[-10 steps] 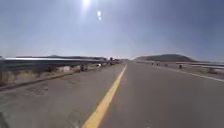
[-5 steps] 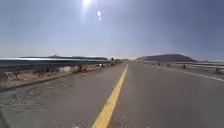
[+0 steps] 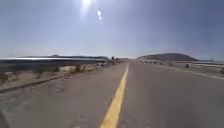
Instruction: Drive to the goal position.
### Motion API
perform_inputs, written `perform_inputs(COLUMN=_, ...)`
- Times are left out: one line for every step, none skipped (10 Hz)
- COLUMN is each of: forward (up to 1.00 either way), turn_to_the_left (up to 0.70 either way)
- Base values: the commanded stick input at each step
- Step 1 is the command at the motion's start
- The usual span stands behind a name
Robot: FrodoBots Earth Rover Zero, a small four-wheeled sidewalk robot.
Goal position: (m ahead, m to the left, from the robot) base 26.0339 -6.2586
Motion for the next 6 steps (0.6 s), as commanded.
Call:
perform_inputs(forward=0.85, turn_to_the_left=0.00)
perform_inputs(forward=0.85, turn_to_the_left=0.00)
perform_inputs(forward=0.85, turn_to_the_left=0.00)
perform_inputs(forward=0.85, turn_to_the_left=0.00)
perform_inputs(forward=0.85, turn_to_the_left=0.00)
perform_inputs(forward=0.85, turn_to_the_left=0.00)
